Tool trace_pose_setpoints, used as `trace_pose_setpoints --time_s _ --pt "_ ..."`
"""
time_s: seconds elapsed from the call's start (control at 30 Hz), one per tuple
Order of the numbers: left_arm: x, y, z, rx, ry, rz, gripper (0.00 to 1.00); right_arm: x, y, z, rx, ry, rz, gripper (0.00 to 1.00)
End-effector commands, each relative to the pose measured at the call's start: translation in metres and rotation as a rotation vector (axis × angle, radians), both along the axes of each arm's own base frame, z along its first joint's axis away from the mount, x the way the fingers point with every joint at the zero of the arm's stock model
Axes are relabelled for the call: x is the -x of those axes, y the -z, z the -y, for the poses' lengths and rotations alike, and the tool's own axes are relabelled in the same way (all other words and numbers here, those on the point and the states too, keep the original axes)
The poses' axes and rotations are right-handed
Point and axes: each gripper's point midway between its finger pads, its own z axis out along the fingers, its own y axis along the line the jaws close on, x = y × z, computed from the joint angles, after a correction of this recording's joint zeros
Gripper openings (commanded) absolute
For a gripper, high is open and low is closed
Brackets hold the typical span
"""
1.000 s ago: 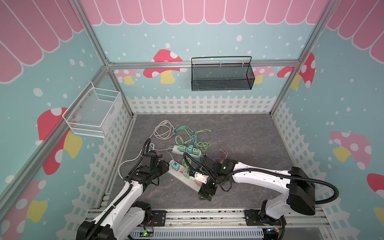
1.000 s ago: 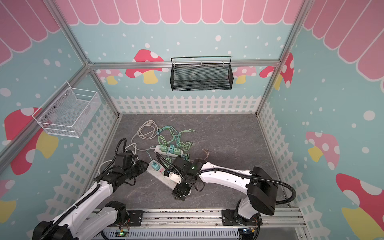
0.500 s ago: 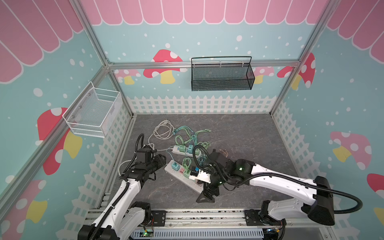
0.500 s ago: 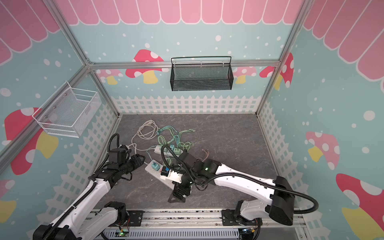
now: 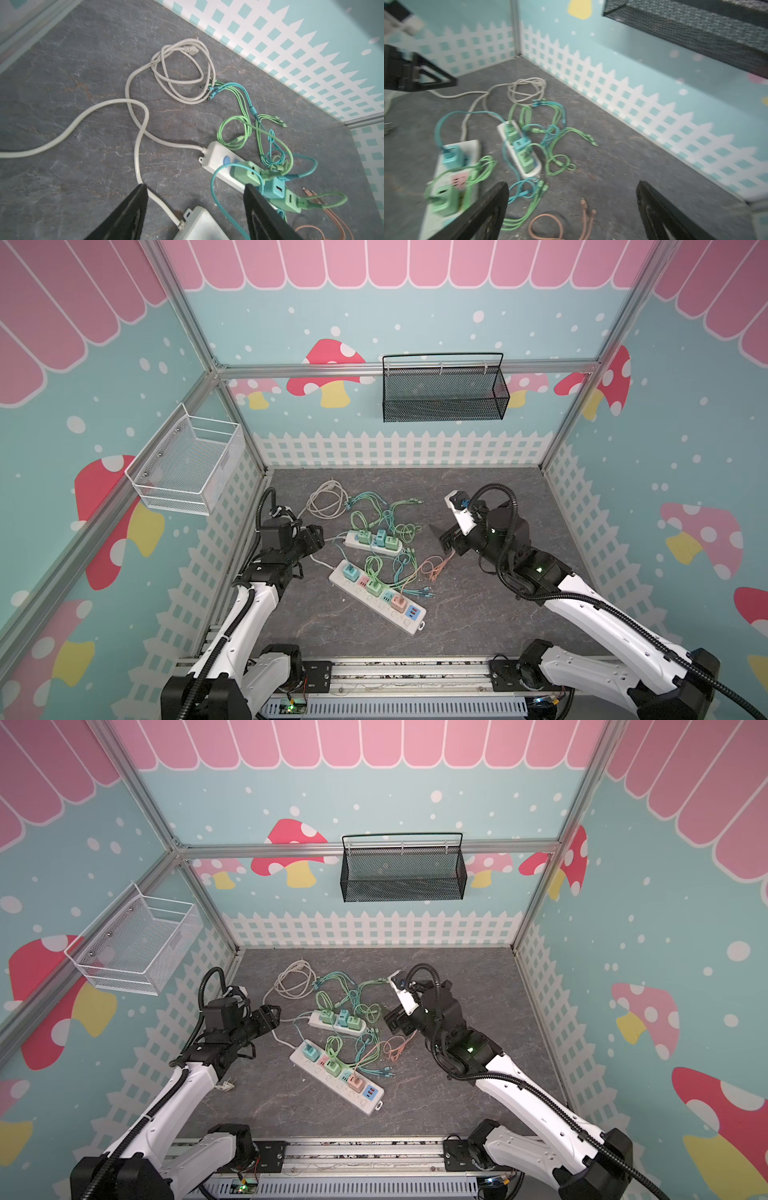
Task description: Insert the plug
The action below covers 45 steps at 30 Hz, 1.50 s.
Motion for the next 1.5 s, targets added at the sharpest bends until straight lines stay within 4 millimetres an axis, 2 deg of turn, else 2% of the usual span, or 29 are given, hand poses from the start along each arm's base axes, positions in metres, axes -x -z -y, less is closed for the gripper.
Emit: trace_pose_setpoints --time_s 0.0,0.2,0.27,0.37,0.43,0.5,0.6,0.7,0.83,1.03,1.17,1.47 --pt "-0.014 -0.004 -0.024 -0.147 -0.053 0.085 0.74 -0.026 -0.010 0.052 0.003 0.203 0.111 0.98" --pt "-0.018 0.023 -0.036 -0.229 -0.078 0.134 0.75 -0.052 0.028 0.128 -0.073 0.451 0.117 0.98" --pt "-0.019 0.029 -0.039 -0.241 -0.092 0.160 0.75 -0.056 0.047 0.149 -0.088 0.524 0.120 0.98" --pt "-0.020 0.033 -0.037 -0.251 -0.080 0.216 0.75 -0.056 0.080 0.181 -0.101 0.638 0.134 0.98" --pt "-0.022 0.035 -0.034 -0.260 -0.065 0.263 0.75 -0.048 0.102 0.207 -0.077 0.761 0.176 0.98" --pt "-0.026 0.035 -0.034 -0.258 -0.057 0.264 0.75 -0.043 0.120 0.216 -0.052 0.786 0.185 0.98" --pt "-0.032 0.032 -0.034 -0.271 -0.050 0.307 0.76 -0.044 0.143 0.223 -0.065 0.801 0.155 0.98" --pt "-0.037 0.027 -0.036 -0.290 -0.058 0.337 0.76 -0.044 0.154 0.223 -0.098 0.779 0.157 0.98" --pt "-0.046 0.028 -0.031 -0.318 -0.010 0.338 0.76 -0.044 0.158 0.229 -0.101 0.811 0.196 0.98" --pt "-0.053 0.049 -0.029 -0.330 0.005 0.376 0.76 -0.053 0.163 0.216 -0.074 0.727 0.165 0.98" --pt "-0.057 0.053 -0.027 -0.330 0.020 0.345 0.77 -0.059 0.167 0.215 -0.076 0.704 0.138 0.98" --pt "-0.060 0.054 -0.026 -0.343 0.016 0.331 0.99 -0.060 0.167 0.211 -0.079 0.672 0.134 0.98"
